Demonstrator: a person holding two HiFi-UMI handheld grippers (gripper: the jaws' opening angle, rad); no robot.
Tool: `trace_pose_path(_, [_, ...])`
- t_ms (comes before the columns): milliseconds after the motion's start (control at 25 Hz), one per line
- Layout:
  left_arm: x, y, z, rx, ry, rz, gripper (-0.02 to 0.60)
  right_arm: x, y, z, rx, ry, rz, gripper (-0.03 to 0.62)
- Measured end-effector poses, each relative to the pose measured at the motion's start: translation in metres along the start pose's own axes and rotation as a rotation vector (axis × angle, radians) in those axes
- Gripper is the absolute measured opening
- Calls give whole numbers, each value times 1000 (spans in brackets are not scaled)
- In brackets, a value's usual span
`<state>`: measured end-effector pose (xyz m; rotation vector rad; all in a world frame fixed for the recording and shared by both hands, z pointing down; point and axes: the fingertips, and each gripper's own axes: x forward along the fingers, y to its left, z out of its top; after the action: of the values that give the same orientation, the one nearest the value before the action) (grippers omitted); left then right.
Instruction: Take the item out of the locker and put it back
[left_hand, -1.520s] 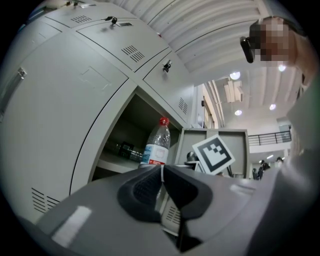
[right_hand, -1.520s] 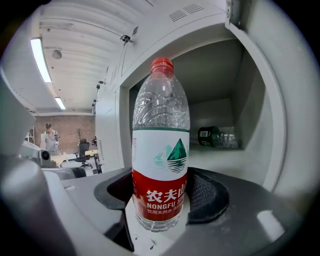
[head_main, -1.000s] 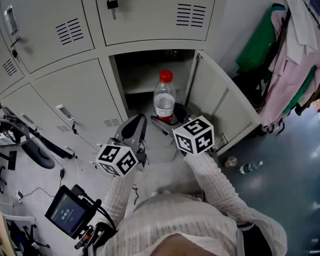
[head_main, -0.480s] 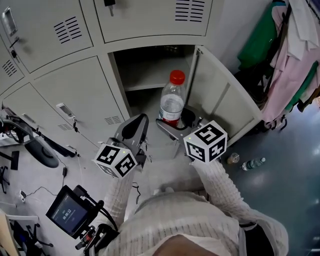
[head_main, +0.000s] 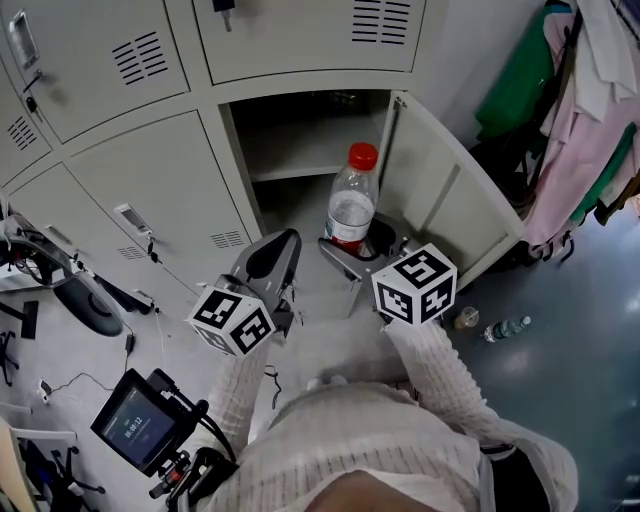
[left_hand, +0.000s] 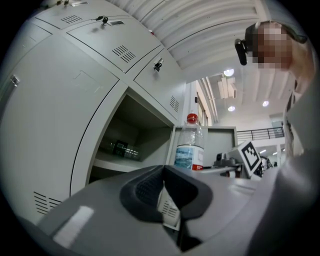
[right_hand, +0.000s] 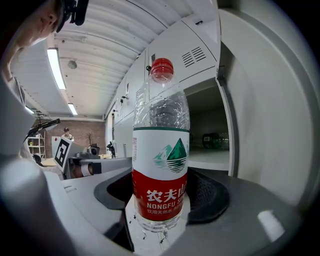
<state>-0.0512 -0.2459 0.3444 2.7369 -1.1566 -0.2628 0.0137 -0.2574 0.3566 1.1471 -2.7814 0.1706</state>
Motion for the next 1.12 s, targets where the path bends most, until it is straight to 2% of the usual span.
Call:
trace_pose_path(480, [5,-5,1,-18,-17,-34,6,-1,-2,1,3,1,-13,308])
trace_pose_path(1120, [4,14,0,-47,-20,2,6,32,-13,5,0,34,3,308])
